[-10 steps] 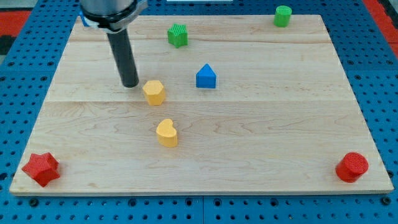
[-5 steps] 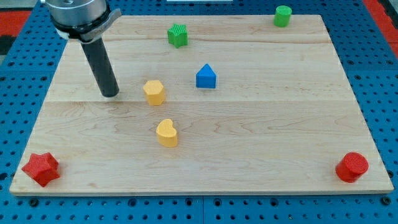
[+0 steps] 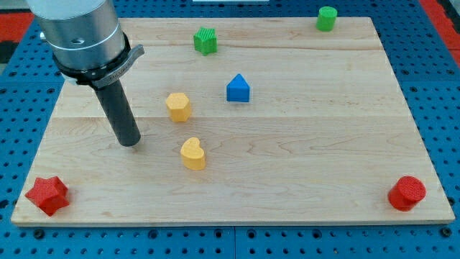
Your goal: Move your arm towards bottom center
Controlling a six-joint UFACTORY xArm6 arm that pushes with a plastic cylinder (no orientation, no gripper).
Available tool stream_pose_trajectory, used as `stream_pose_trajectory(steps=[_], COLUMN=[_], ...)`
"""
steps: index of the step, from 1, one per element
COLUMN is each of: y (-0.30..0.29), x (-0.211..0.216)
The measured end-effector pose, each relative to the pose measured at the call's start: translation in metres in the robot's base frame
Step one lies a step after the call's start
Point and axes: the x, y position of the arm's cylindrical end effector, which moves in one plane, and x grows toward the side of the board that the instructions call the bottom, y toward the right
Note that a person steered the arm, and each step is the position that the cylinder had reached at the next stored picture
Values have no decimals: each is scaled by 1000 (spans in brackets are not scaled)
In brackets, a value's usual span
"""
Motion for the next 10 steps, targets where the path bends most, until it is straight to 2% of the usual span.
stream_pose_trajectory(steps=[2, 3, 6, 10], y=[5, 48, 66, 91], x=[29, 38, 68, 85])
